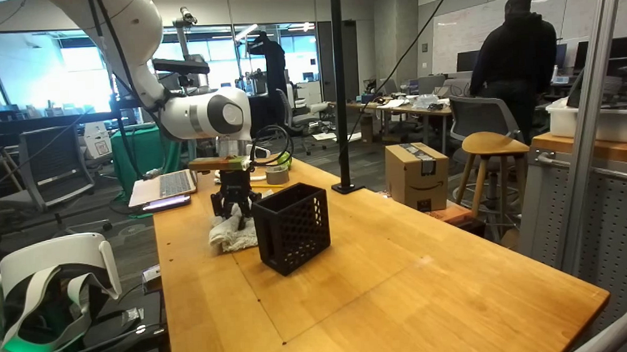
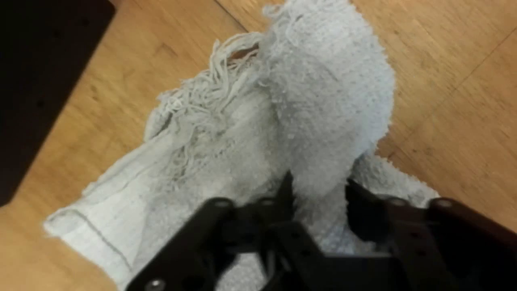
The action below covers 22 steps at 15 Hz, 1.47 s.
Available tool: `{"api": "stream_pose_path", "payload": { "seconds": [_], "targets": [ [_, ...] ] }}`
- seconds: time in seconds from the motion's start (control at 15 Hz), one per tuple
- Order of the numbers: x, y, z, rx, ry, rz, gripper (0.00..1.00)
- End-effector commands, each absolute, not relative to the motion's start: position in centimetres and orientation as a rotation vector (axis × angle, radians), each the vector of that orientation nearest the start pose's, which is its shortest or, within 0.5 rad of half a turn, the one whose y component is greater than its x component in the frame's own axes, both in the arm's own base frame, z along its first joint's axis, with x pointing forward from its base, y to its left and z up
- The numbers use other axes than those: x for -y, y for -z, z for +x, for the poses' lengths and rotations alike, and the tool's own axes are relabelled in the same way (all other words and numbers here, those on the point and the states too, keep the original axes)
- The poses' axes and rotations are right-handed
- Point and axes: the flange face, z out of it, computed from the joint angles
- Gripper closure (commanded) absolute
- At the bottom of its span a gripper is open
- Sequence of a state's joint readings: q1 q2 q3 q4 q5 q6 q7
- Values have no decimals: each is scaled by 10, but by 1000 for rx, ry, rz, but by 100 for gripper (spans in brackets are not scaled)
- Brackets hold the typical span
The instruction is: Pick up the white towel from from the table and put it in the small black basket.
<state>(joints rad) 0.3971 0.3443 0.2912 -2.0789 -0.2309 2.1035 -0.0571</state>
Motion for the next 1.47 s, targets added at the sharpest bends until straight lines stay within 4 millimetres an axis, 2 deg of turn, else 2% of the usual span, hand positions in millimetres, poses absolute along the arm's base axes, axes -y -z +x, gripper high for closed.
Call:
{"api": "stream_pose_path", "payload": {
  "seconds": [0.0,0.07,0.27,0.6,0.8,0.87,1.0,1.2,1.4],
  "targets": [
    [-305,-319,426,1351,-327,-3007,97],
    [-296,-336,427,1323,-290,-3021,99],
    [-264,-394,431,1203,-159,-3058,95],
    [-196,-498,437,1001,95,-3096,95],
    [-161,-544,439,894,226,-3122,95],
    [-153,-552,438,876,250,-3126,95],
    [-146,-553,434,865,248,-3127,95],
    [-152,-538,423,879,183,-3114,95],
    [-166,-515,421,906,130,-3101,95]
  ]
}}
